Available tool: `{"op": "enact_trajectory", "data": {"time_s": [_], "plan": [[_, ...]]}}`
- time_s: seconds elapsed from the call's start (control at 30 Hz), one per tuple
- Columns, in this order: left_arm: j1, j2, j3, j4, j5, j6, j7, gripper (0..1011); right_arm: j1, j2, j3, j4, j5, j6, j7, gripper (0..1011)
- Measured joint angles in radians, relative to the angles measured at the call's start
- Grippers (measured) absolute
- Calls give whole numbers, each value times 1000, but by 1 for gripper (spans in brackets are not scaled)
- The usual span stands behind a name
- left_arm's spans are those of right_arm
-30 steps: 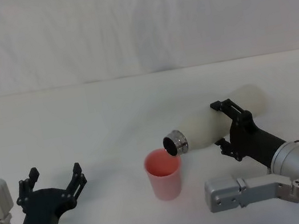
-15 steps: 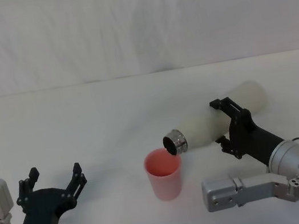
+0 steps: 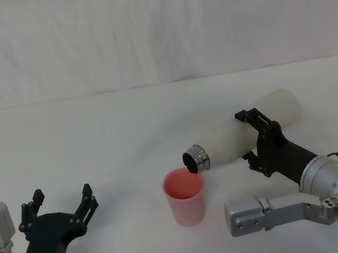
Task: Grasp the thermos with one hand and pour water into the cup lid.
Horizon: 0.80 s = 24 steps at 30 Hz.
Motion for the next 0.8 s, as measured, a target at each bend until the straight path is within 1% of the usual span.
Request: {"op": "enact_trajectory", "data": {"time_s": [0.4, 0.8], "plan": [[0, 0, 0, 0, 0, 0, 0, 1001, 10, -3, -13, 8, -27, 8, -10, 946], [0, 0, 0, 0, 0, 0, 0, 1001, 16, -1, -18, 10, -37, 12, -11, 946]]}}
